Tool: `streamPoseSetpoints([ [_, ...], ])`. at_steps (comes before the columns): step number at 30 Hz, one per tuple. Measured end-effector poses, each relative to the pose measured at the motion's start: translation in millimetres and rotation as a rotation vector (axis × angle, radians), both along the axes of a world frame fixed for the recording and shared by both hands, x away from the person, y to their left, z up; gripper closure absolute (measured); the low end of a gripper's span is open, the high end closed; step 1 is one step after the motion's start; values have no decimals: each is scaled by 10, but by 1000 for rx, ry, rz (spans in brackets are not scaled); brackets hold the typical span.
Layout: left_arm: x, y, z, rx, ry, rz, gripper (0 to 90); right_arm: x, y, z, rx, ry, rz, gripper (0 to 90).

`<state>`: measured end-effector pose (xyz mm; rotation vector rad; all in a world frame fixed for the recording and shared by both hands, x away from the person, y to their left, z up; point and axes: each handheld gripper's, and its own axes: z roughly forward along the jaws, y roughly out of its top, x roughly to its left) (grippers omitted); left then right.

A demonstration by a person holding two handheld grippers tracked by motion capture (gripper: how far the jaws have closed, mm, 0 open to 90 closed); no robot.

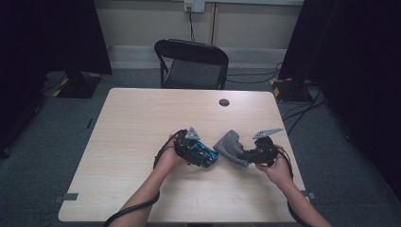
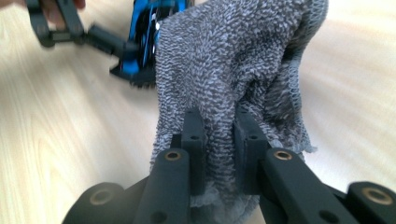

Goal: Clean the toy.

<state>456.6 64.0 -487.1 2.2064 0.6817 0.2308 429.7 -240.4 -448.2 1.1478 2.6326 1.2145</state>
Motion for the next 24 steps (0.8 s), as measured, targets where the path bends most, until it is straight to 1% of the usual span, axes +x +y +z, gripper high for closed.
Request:
streamPoseSetpoints([
  [3,-3,0,-2,-3,-1,1,5,102,52,48,7,-19,-23,780],
  [5,-6,1,-6,-6,-3,4,5,175,102,75,8,-29,-28,781],
  [8,-6,4,-6,-6,-2,2,5,307,210,93,-5,-42,-43,780],
  [10,-7,6,-7,-5,-3,2,5,382,280,86,-9,-43,-48,780],
  [12,-7,10,-12,-13,-7,1,5,462,373,73,-32,-56,-51,780],
  [17,-7,10,-15,-16,-9,-1,5,662,563,15,-56,-61,-66,780],
  [20,-10,18,-19,-17,-11,-2,5,757,665,-23,-38,-53,-86,779],
  [24,-11,18,-22,-22,-13,-2,5,815,828,-63,-45,-67,-78,776],
])
